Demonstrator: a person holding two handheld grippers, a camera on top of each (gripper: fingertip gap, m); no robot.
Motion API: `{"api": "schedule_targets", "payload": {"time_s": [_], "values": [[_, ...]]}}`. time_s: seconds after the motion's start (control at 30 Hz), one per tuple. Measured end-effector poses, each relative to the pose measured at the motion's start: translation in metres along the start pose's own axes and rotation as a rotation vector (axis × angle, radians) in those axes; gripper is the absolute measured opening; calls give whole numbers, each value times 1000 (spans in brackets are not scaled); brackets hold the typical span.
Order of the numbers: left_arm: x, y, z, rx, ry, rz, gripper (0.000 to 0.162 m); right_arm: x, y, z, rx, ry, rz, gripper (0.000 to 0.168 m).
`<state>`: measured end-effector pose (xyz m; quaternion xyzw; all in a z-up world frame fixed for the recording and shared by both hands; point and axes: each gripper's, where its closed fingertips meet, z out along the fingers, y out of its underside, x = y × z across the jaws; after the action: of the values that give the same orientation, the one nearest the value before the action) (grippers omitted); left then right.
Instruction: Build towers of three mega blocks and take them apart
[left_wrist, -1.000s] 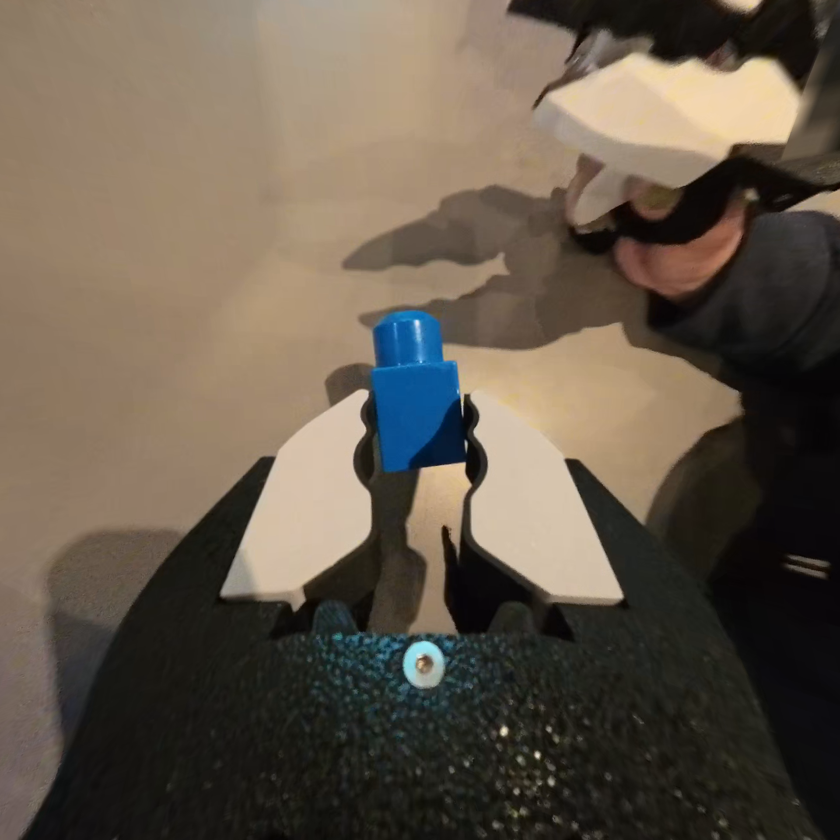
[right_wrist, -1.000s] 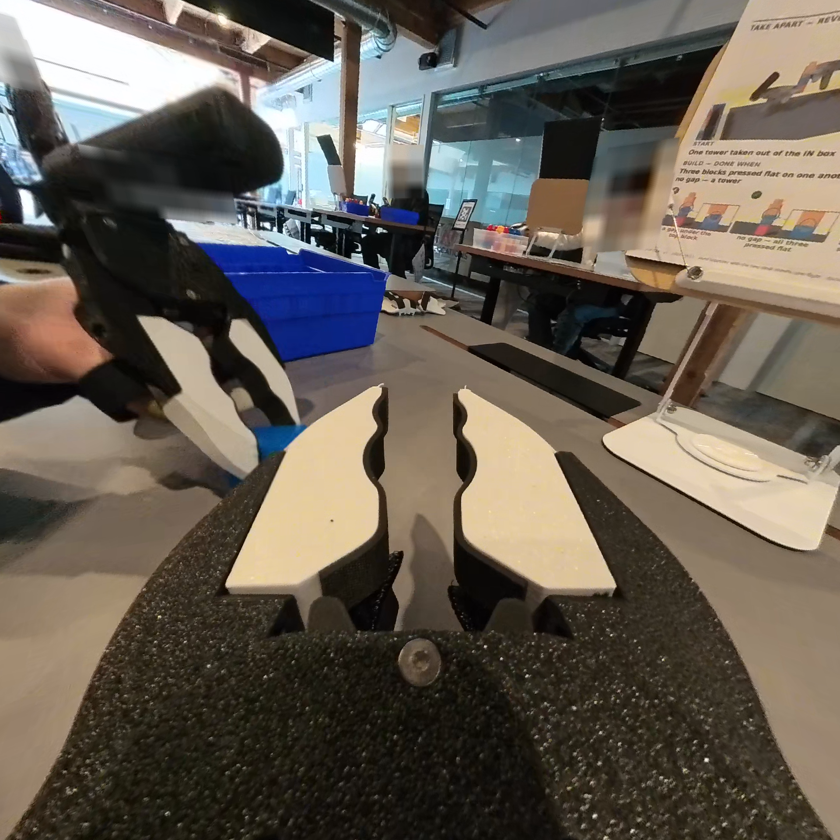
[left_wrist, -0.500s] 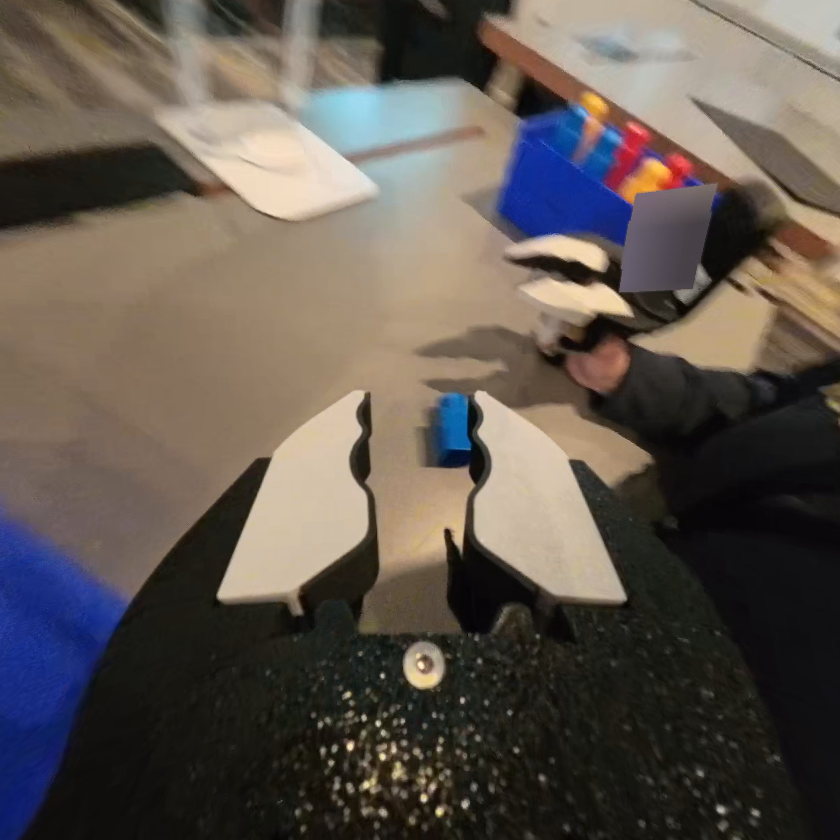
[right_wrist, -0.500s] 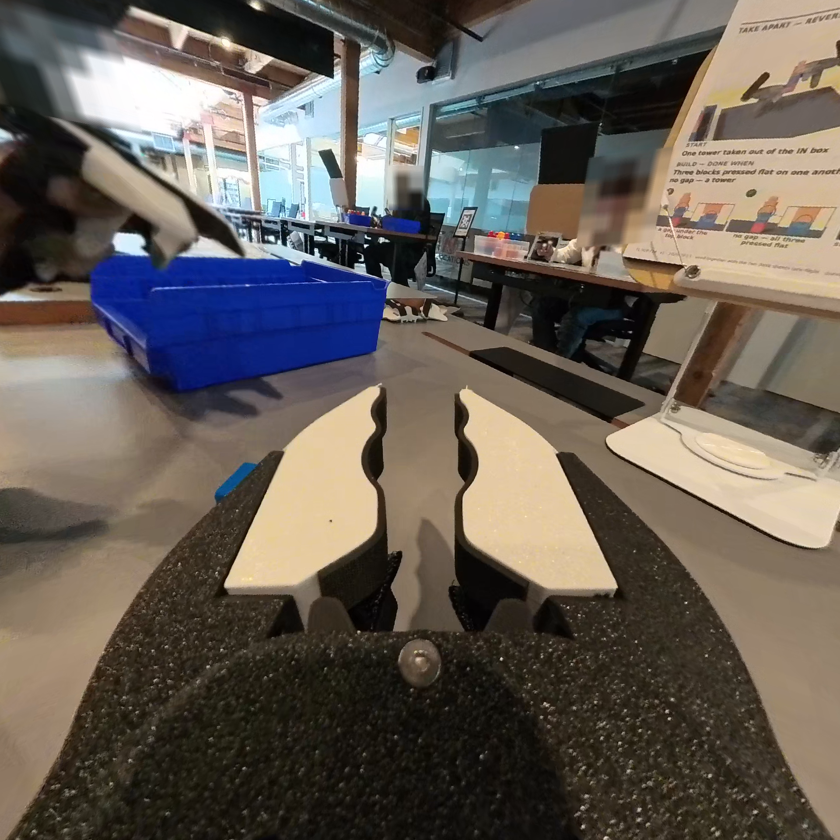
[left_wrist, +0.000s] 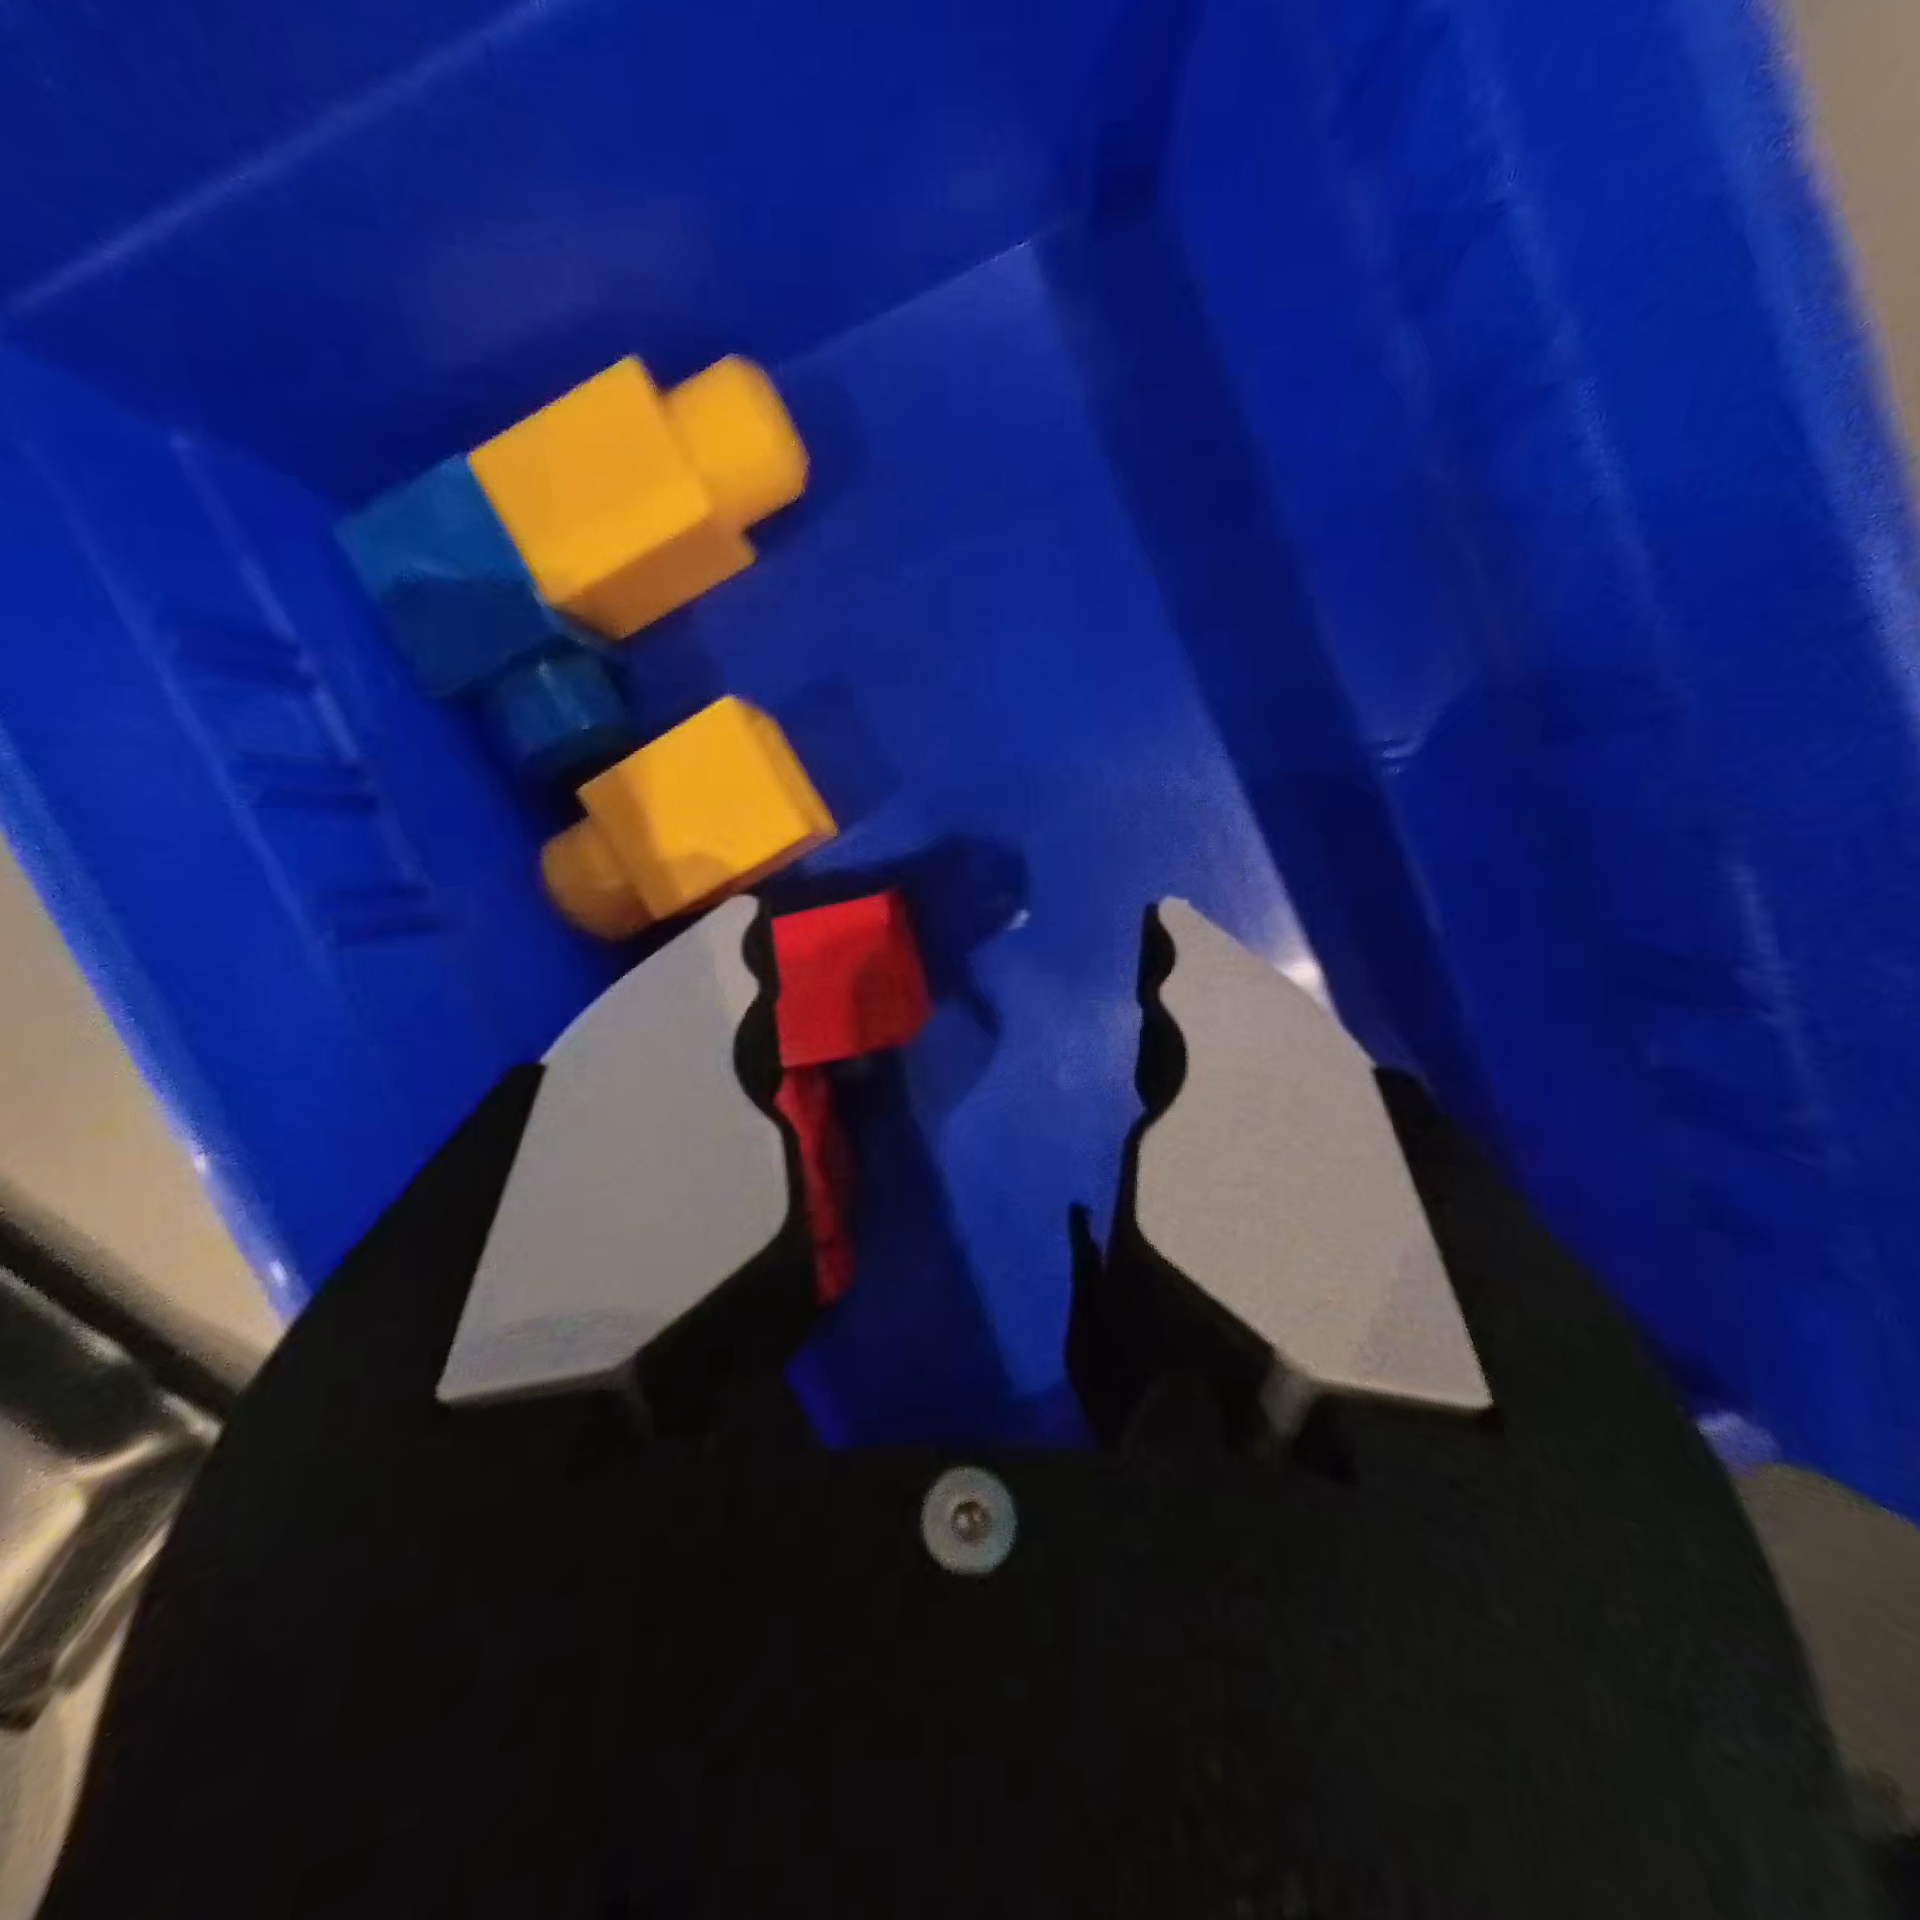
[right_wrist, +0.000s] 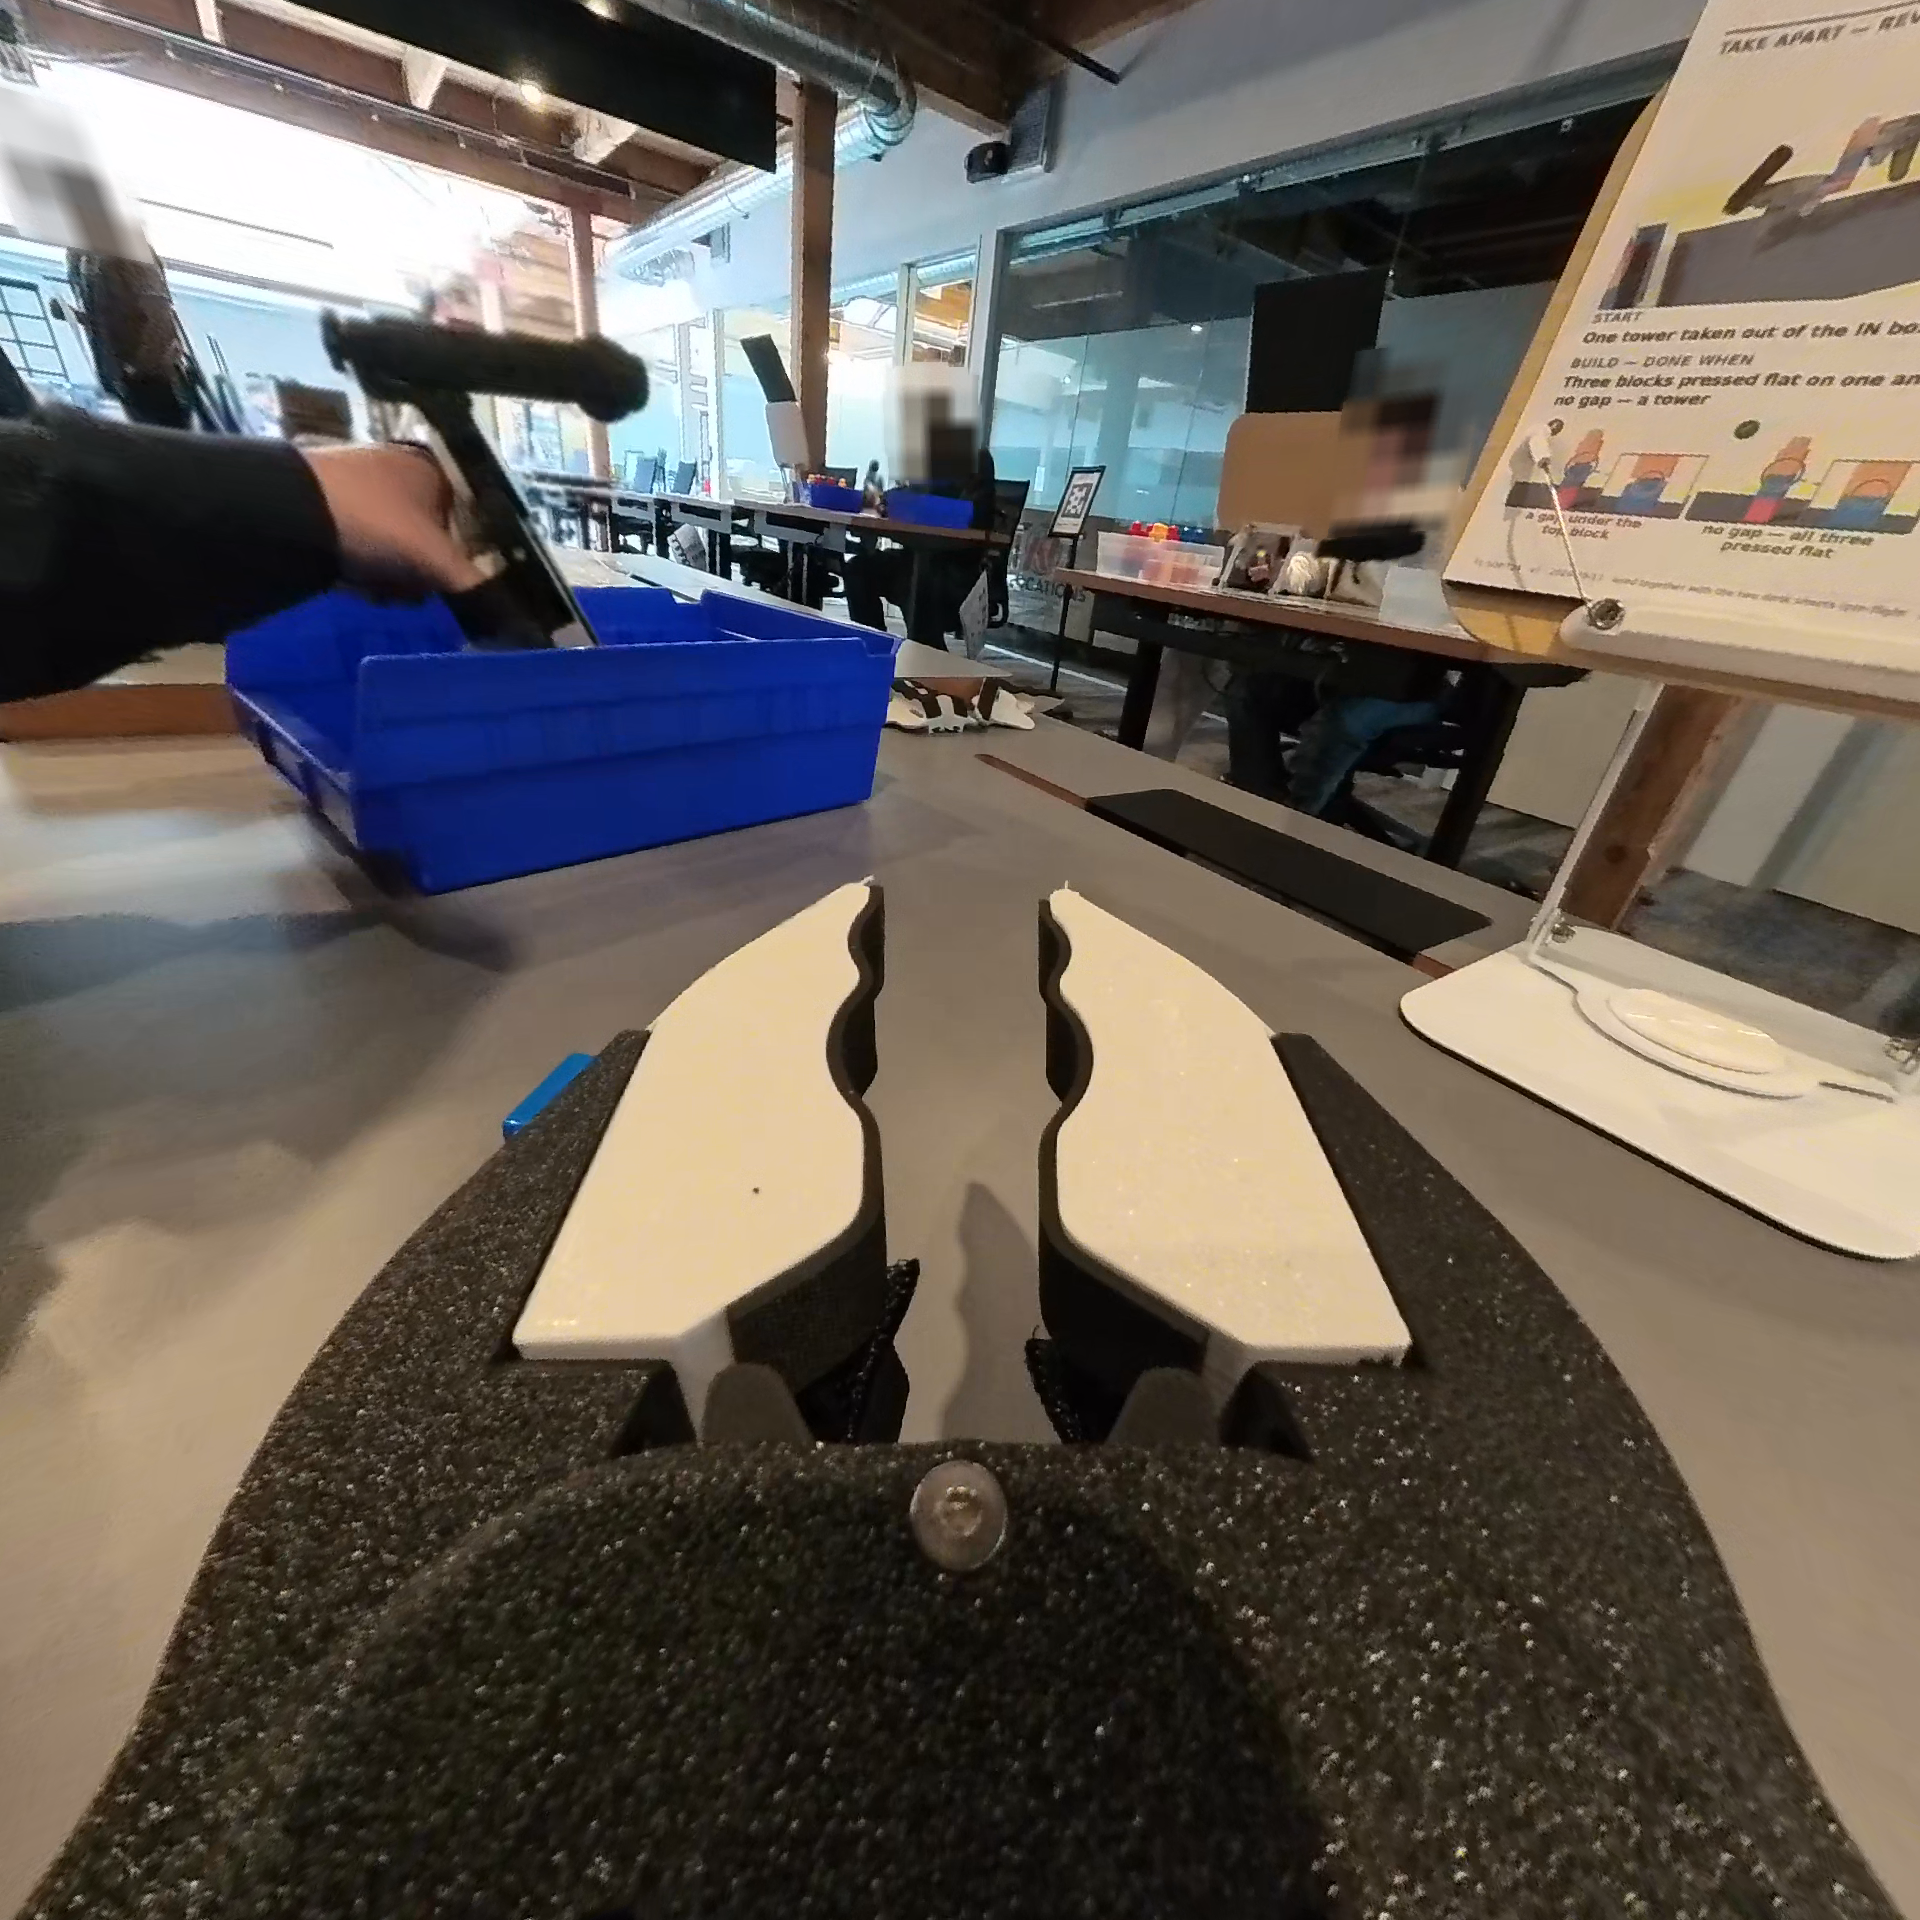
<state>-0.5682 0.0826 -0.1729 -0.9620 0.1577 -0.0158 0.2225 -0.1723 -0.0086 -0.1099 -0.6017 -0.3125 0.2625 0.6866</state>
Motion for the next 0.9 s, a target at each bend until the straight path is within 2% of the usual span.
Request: {"api": "schedule_targets", "payload": {"time_s": [0.07, 0.2, 0.3, 0.37, 0.47, 0.6, 0.73, 0.87, 0.9], "values": [[-9, 2, 6, -18, -52, -25, 72, -1, 0, 0, -1, -4, -1, 28], [-19, 14, 16, -96, -132, -35, 71, -2, 0, 1, -2, -10, -2, 28], [-19, 23, 23, -142, -148, -44, 76, -2, -1, 0, 4, -7, -3, 28], [-13, 22, 26, -125, -110, -39, 81, -2, -1, 0, 5, -9, -3, 28], [25, 5, 19, -9, 142, -36, 75, -3, 0, 1, 2, -12, -1, 28], [7, 8, 9, -19, 39, 23, 78, -3, -1, 0, 4, -17, 1, 28], [28, 14, 15, -65, 192, 2, 81, -5, 0, 1, 1, -23, 1, 28], [34, 23, 24, -123, 174, 105, 84, -5, -1, 1, 2, -21, -2, 28], [35, 23, 27, -125, 169, 130, 81, -5, -1, 1, 2, -21, -1, 28]]}}
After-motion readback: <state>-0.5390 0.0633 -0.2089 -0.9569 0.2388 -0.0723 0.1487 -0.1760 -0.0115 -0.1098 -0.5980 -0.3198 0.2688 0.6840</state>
